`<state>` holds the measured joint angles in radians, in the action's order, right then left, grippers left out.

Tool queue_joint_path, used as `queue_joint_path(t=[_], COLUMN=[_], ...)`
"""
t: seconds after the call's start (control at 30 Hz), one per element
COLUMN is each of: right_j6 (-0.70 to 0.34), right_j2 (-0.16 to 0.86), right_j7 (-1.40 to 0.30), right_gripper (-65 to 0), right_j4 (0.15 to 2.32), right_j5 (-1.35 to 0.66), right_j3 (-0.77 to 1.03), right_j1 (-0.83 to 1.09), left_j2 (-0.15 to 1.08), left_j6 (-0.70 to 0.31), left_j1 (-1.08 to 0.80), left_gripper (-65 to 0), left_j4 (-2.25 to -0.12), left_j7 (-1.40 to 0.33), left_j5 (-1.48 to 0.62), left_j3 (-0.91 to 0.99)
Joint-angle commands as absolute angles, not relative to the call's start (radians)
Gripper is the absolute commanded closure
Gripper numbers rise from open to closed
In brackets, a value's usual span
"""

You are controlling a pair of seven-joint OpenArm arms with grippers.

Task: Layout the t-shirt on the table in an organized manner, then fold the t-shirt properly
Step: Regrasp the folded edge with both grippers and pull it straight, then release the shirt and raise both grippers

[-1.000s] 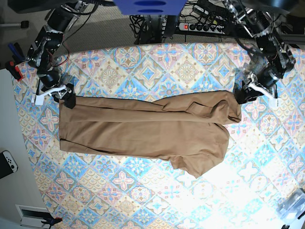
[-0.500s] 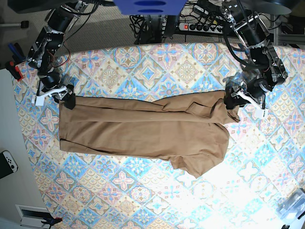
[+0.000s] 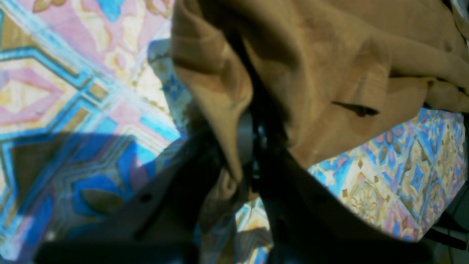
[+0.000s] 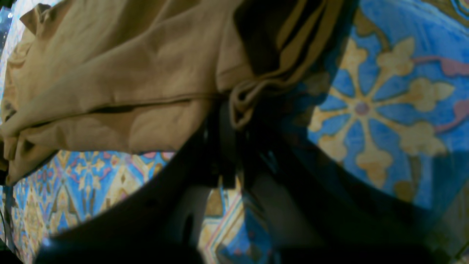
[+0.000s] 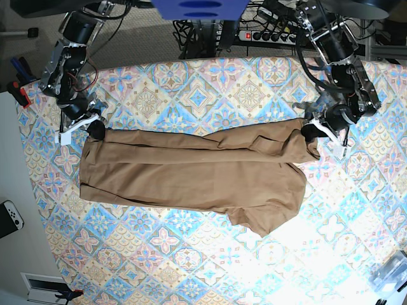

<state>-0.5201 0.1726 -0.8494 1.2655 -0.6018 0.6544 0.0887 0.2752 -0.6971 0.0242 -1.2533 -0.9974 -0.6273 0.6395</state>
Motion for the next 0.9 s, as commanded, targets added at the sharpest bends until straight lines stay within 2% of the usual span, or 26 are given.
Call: queue_joint_path(t=[0.0,0.33,0.67,0.87], right_j6=[-0.524,-0.524,-0.524,-0.526], right_j2=[0.188,0.217,0.24,0.24], right_j7=[-0.849,-0.906,-0.924,-0.924], right_gripper=[0.0,0.0,0.0,0.0], right_j4=[1.276,1.276,1.276,1.277], right_j5=[-0.608,-0.61,-0.608,-0.61], right_j3=[0.657,0.722,0.762,0.757], right_j1=[0.082,0.081,0.081,0.085], left_j2=[0.308,0.337,0.338,0.332], left_j6=[-0.698,-0.698,-0.698,-0.698], left_j1=[0.035,0.03,0.004,-0.117], left_gripper=[0.0,0.0,0.0,0.0], left_j4=[-1.268,-1.27,-1.274,-1.451], left_j7=[-0.99,-0.995,-1.09,-1.09], left_j5=[-0.631,-0.634,-0.636,-0.633], left_j3=[0.647,0.648,0.651,0.65])
